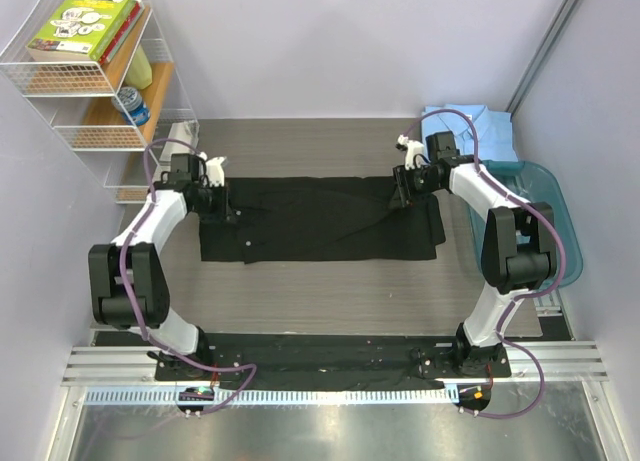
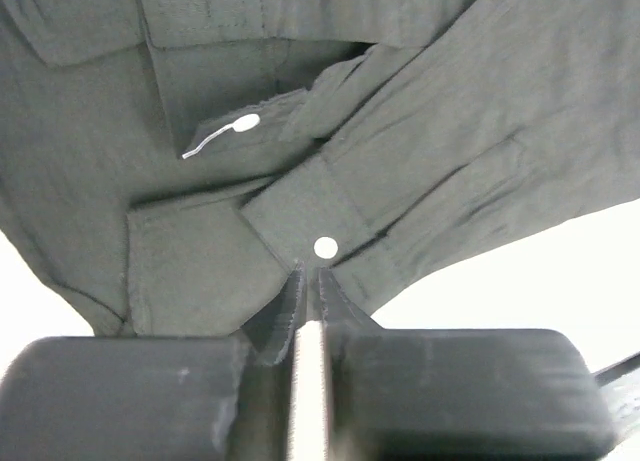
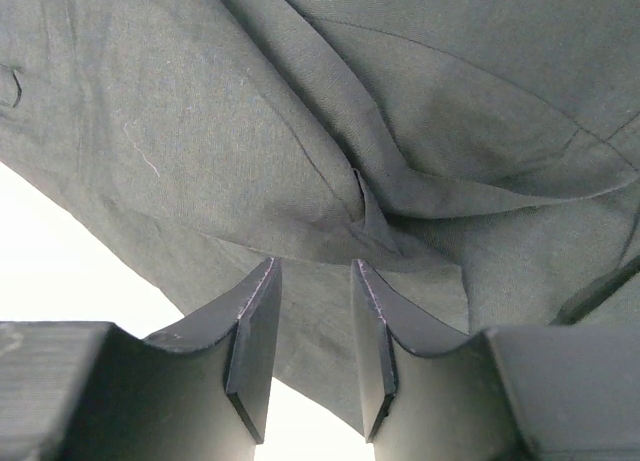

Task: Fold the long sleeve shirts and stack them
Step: Neatly place the folded shirt into the bin

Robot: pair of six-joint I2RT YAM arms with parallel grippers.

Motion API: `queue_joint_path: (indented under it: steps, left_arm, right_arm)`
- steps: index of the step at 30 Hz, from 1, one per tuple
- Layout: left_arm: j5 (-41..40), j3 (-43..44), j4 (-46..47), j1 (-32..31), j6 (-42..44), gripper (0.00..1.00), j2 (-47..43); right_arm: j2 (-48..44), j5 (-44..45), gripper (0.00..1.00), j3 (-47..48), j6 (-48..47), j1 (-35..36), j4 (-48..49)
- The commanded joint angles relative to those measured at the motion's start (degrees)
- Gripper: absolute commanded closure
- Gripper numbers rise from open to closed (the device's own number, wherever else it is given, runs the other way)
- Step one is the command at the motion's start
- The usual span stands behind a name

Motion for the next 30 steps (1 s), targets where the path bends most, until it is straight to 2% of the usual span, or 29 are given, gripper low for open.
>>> queue_joint_path:
  steps: [1, 9, 13, 19, 30]
  left_arm:
    - [0.1, 0.2, -2.0, -0.1, -0.9, 0.71, 3.6]
    - [0.9, -4.4, 4.9, 0.0, -4.7, 0.55, 6.4]
    - [1.3, -5.1, 7.3, -0.1, -5.4, 0.54, 7.9]
    - [1.8, -5.2, 9.2, -0.2, -5.9, 0.57, 10.0]
    - [2.9, -4.8, 9.7, -0.1, -6.6, 0.76, 8.4]
  right_arm:
    - [-2.0, -0.1, 0.6, -0.3, -0.6, -0.3, 0.3]
    - [-2.0, -0.1, 0.58, -0.8, -1.2, -0.6, 0.0]
    - [-1.6, 0.0, 0.58, -1.3, -1.6, -0.6, -0.1]
    - [-1.3, -0.2, 0.58, -1.3, -1.6, -0.5, 0.1]
    - [-0.7, -0.9, 0.58, -1.2, -1.5, -0.7, 0.0]
